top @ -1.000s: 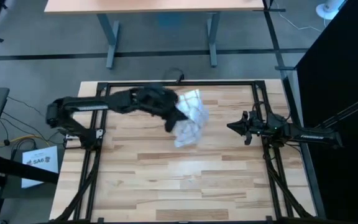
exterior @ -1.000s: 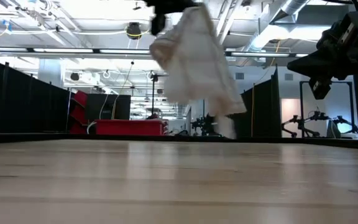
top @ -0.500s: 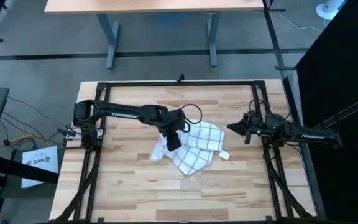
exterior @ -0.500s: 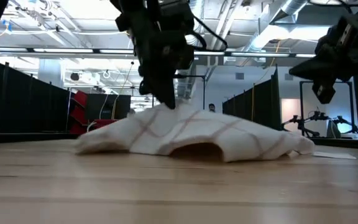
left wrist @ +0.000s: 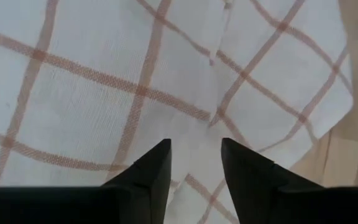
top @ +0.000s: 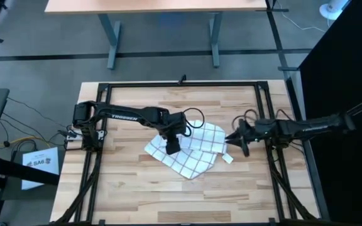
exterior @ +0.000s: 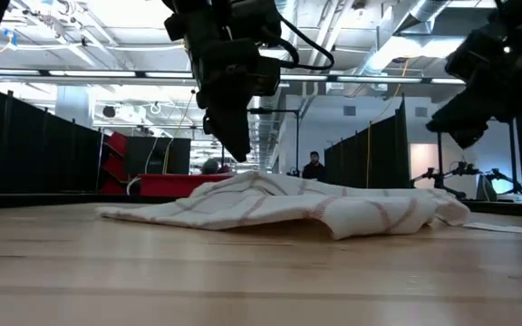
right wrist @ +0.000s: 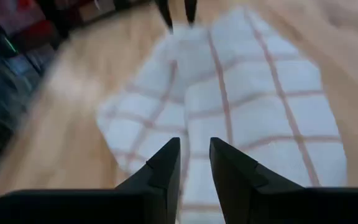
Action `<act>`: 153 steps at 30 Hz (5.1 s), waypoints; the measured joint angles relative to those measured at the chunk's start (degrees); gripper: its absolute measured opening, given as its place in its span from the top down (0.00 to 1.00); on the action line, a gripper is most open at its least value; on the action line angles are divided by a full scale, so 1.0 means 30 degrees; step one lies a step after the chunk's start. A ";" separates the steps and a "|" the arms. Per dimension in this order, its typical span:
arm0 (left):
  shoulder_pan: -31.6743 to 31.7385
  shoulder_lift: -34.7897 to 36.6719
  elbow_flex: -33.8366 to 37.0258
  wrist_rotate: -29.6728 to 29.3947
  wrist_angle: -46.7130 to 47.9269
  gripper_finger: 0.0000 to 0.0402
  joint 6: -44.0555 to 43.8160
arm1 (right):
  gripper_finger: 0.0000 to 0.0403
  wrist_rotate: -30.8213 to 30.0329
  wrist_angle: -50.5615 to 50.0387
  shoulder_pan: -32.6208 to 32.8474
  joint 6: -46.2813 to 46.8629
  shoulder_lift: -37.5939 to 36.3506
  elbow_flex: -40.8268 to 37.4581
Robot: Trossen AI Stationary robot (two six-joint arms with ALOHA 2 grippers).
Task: Roll towel
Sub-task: Prepare the white and orange patterned towel for rolling
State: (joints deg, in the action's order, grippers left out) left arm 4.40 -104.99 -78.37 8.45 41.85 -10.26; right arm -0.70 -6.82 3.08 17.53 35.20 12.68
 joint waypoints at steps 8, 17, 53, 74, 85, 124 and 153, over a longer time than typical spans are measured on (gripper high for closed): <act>0.0000 0.0000 0.0000 -0.0526 0.1313 0.70 0.0266 | 0.81 -0.1887 -0.2602 0.1603 -0.0939 0.8660 0.4467; 0.0000 0.0000 0.0000 -0.1333 0.2401 0.70 0.0852 | 0.81 -0.2446 -0.4251 0.3893 0.0109 1.4294 0.7943; -0.0022 0.0000 0.0000 -0.1617 0.3075 0.74 0.2537 | 1.00 -0.4170 -1.0041 0.3746 0.1631 1.4406 1.0280; -0.0608 0.0000 0.0000 -0.1406 0.1281 0.76 0.3800 | 1.00 -0.5800 -0.7984 -0.2960 0.1439 0.7699 1.0915; -0.0860 0.0314 0.0007 -0.1431 0.1290 0.76 0.2765 | 1.00 -0.3473 -0.7704 -1.1620 -0.1251 1.0069 1.0930; -0.2578 0.2164 0.6946 -0.1857 -0.8310 0.76 -0.3322 | 0.77 0.2217 -0.5412 -0.6887 -0.6332 1.8132 1.0827; -0.2337 0.6900 1.1395 -0.4840 -0.4937 0.76 -0.5591 | 0.77 0.0516 -0.3939 0.0672 -0.1323 1.8739 1.2394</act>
State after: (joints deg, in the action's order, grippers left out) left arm -2.61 -84.29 -44.18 -6.07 27.04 -27.03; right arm 0.85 -18.63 5.10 13.56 91.42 49.87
